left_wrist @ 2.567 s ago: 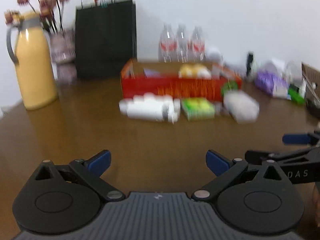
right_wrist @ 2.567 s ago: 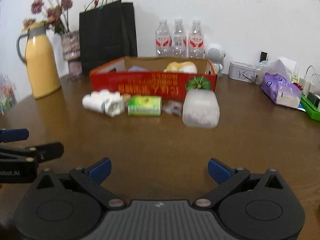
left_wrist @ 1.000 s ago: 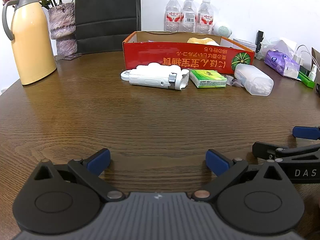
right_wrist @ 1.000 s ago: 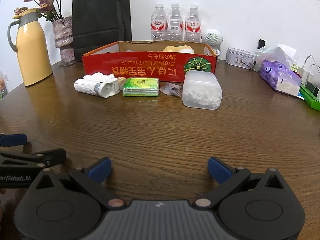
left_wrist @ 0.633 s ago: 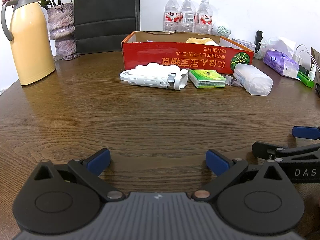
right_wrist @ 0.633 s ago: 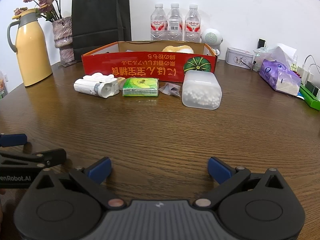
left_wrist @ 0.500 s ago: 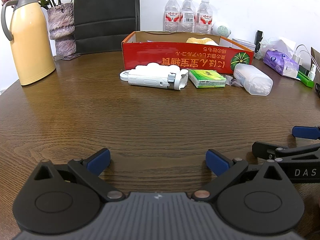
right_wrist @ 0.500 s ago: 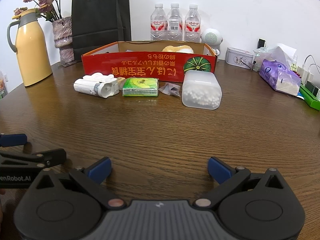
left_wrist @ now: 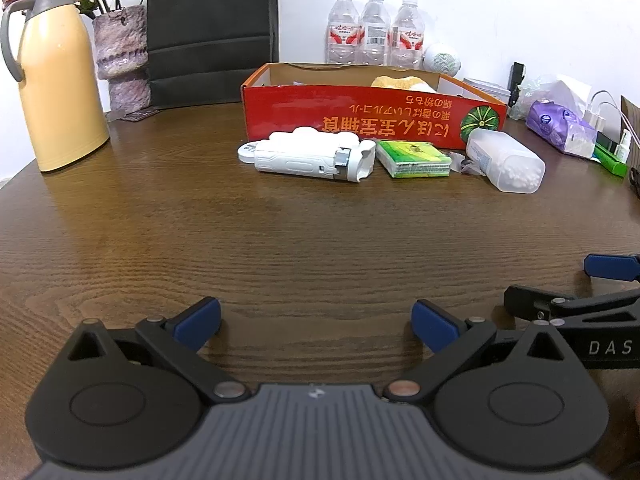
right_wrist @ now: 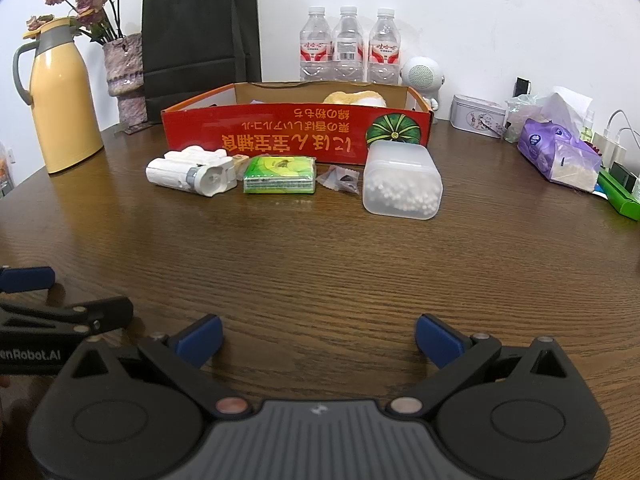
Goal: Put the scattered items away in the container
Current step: 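Grasp the white device with the left gripper while the right gripper grasps the white container, then lower device and container into the box and open both grippers, then withdraw both grippers from the box back over the table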
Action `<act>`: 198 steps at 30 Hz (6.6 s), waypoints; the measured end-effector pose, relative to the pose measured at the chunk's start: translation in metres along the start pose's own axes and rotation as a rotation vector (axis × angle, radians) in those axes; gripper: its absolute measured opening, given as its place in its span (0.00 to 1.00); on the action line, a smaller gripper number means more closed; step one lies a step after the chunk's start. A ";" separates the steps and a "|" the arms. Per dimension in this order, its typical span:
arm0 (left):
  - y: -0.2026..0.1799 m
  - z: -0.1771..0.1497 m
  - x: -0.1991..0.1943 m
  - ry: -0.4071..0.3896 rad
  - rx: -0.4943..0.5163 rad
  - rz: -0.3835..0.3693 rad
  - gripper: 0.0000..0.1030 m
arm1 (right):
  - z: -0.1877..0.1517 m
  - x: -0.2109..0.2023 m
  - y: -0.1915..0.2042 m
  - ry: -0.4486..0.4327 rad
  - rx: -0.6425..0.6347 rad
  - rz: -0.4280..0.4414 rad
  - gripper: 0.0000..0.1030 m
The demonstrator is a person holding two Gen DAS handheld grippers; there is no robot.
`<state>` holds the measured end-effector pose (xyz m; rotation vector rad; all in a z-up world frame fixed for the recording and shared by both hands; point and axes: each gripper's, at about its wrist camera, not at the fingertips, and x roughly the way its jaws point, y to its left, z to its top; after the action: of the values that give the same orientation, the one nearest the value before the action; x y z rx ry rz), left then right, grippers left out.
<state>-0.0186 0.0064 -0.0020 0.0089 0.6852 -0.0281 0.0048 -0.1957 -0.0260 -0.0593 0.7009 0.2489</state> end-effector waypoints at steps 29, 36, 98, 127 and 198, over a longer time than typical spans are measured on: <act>0.032 0.093 0.118 -0.029 0.049 -0.141 0.97 | 0.098 0.100 -0.064 0.003 0.058 -0.086 0.63; 0.015 0.084 0.086 -0.041 0.147 -0.105 0.96 | 0.087 0.070 -0.053 -0.045 0.004 -0.110 0.62; 0.010 0.278 0.143 0.048 0.017 -0.112 0.96 | 0.278 0.144 -0.072 0.328 0.183 0.162 0.63; 0.007 0.277 0.114 0.243 0.096 0.005 1.00 | 0.278 0.117 -0.058 0.415 0.194 0.065 0.83; -0.002 -0.006 -0.007 0.020 -0.020 0.042 1.00 | 0.001 -0.001 0.006 -0.004 0.005 0.007 1.00</act>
<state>-0.0279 0.0043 -0.0023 0.0040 0.7054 0.0192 0.0025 -0.1898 -0.0244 -0.0512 0.6977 0.2540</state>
